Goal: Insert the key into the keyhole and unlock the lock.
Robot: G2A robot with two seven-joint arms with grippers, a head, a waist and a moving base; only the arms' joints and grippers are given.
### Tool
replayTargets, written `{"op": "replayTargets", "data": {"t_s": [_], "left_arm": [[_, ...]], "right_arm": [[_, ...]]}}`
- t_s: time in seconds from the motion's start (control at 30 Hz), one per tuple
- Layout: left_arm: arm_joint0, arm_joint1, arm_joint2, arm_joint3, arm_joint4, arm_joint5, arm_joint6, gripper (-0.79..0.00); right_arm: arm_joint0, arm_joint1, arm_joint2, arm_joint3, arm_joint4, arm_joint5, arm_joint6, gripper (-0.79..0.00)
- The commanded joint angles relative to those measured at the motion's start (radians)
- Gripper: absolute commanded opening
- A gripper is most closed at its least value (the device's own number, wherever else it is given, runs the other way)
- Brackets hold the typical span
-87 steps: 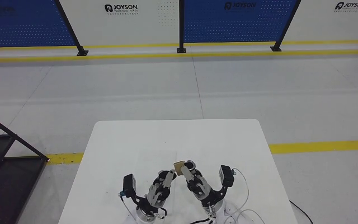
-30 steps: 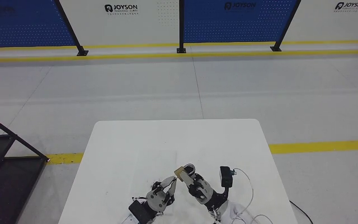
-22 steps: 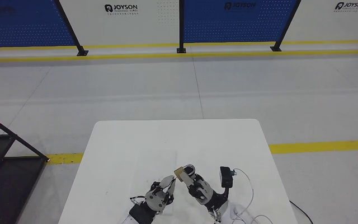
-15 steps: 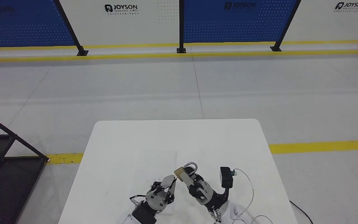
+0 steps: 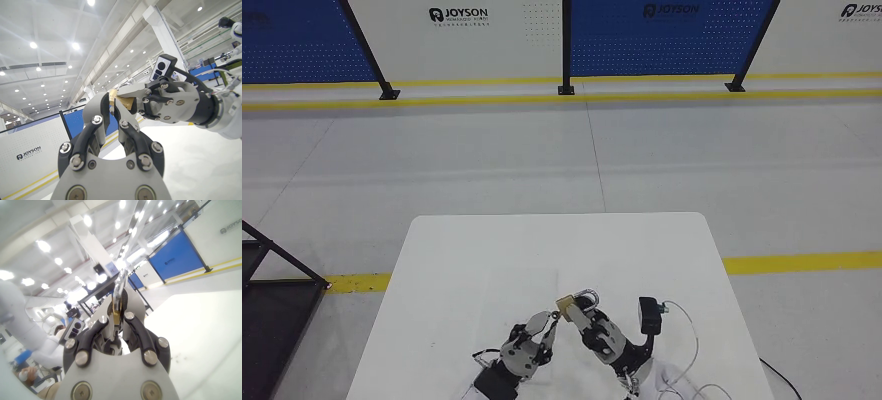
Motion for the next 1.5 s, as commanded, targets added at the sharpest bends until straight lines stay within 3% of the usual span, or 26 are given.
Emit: {"op": "replayTargets", "data": {"t_s": [0.0, 0.17, 0.43, 0.6, 0.87, 1.07, 1.1, 1.13, 1.17, 1.2, 1.47], "left_arm": [[0.011, 0.005, -0.013, -0.004, -0.016, -0.037, -0.017, 0.000], [0.082, 0.029, -0.096, -0.046, -0.063, -0.107, -0.028, 0.000], [0.239, 0.076, -0.301, -0.138, -0.158, -0.265, -0.131, 0.000], [0.297, 0.089, -0.380, -0.168, -0.174, -0.285, -0.196, 0.000], [0.304, 0.089, -0.394, -0.169, -0.191, -0.253, -0.158, 0.000], [0.304, 0.089, -0.394, -0.169, -0.191, -0.253, -0.158, 0.000], [0.304, 0.089, -0.394, -0.169, -0.191, -0.253, -0.158, 0.000], [0.304, 0.089, -0.394, -0.169, -0.191, -0.253, -0.158, 0.000], [0.304, 0.089, -0.394, -0.169, -0.191, -0.253, -0.158, 0.000], [0.304, 0.089, -0.394, -0.169, -0.191, -0.253, -0.158, 0.000], [0.304, 0.089, -0.394, -0.169, -0.191, -0.253, -0.158, 0.000]], "right_arm": [[0.008, 0.000, 0.006, 0.014, 0.012, 0.013, 0.006, -0.785], [0.059, -0.004, 0.012, 0.077, 0.046, 0.096, 0.057, -0.785], [0.203, -0.023, -0.092, 0.221, 0.068, 0.236, 0.381, -0.785], [0.276, -0.043, -0.176, 0.284, 0.037, 0.327, 0.510, -0.785], [0.357, -0.072, -0.268, 0.355, 0.028, 0.395, 0.627, -0.785], [0.374, -0.083, -0.301, 0.374, 0.011, 0.423, 0.641, -0.785], [0.375, -0.084, -0.303, 0.376, 0.011, 0.428, 0.638, -0.665], [0.377, -0.085, -0.306, 0.378, 0.009, 0.431, 0.638, -0.468], [0.378, -0.085, -0.309, 0.379, 0.005, 0.434, 0.637, -0.351], [0.379, -0.086, -0.312, 0.380, -0.001, 0.436, 0.638, 0.000], [0.372, -0.080, -0.311, 0.349, -0.049, 0.455, 0.634, 0.000]]}}
